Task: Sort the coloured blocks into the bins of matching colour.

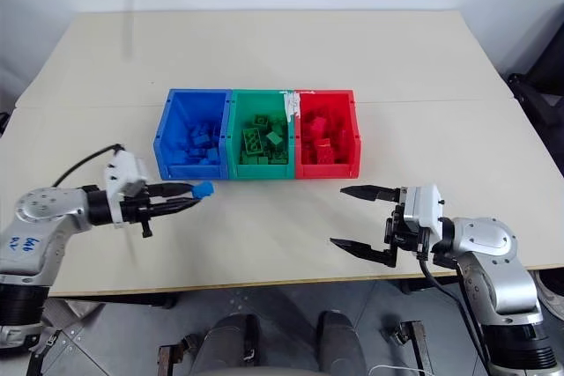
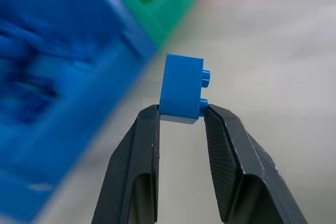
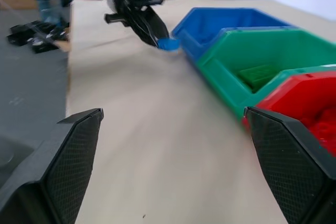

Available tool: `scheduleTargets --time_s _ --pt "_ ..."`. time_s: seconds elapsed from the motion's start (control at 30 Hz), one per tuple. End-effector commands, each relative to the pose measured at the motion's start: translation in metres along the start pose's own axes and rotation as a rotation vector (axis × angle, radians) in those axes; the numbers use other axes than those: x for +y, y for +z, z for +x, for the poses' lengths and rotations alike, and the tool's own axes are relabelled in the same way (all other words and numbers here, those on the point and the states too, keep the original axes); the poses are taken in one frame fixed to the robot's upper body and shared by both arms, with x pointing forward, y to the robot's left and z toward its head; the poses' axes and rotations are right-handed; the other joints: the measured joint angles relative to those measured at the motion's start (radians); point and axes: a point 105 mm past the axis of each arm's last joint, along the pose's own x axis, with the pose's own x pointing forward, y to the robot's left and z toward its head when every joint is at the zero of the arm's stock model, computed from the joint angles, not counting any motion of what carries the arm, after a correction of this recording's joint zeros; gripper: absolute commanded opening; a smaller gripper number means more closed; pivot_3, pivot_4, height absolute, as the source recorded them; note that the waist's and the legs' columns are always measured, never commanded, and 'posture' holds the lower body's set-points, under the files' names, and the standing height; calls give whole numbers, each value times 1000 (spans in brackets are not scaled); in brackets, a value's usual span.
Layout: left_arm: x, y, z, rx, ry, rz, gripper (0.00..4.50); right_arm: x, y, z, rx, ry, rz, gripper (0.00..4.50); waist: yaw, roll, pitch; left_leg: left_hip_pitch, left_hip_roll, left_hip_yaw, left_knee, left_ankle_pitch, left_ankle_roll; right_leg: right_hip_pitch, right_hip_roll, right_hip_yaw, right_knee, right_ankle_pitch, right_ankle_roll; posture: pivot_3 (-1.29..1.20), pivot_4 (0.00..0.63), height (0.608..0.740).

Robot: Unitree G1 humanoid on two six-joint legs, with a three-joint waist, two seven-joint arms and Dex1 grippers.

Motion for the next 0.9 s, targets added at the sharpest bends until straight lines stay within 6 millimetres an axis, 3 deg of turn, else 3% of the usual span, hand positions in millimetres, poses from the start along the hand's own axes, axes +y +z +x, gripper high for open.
scheduleTargets --time_s 0.03,0.2,0.33,0.47,0.63,0.77,0.9 --pt "17 37 -4 -181 67 11 905 -7 21 6 -104 -92 -42 4500 2 0 0 0 0 0 0 0 0 0 0 0 0 0 0 0 150 740" --pt "45 63 19 -219 202 16 905 -23 32 9 -162 -238 -44 4500 13 0 0 -1 -1 -1 3 0 0 2 0 0 0 1 1 0 150 740" --pt "61 60 37 -139 286 24 905 -26 35 12 -169 -272 -41 4500 14 0 0 -1 -1 -1 2 0 0 2 0 0 0 1 2 0 150 740" --pt "71 57 40 -92 329 27 905 -24 37 16 -169 -275 -46 4500 5 0 0 -1 -1 0 1 0 0 0 0 0 0 1 2 0 150 740" --pt "71 62 37 -105 318 44 2520 -22 40 18 -185 -266 -51 4500 4 0 0 -1 -1 0 0 0 0 0 0 0 -1 1 2 0 150 740" --pt "61 65 11 -160 240 103 3847 -17 34 16 -139 -165 -64 4500 -2 0 0 -1 0 0 0 0 0 0 0 0 -1 1 2 0 150 740" --pt "53 54 -14 -162 223 135 3847 -19 30 12 -114 -119 -63 4500 -2 0 0 0 0 1 -1 0 0 0 0 0 -1 1 2 0 150 740"
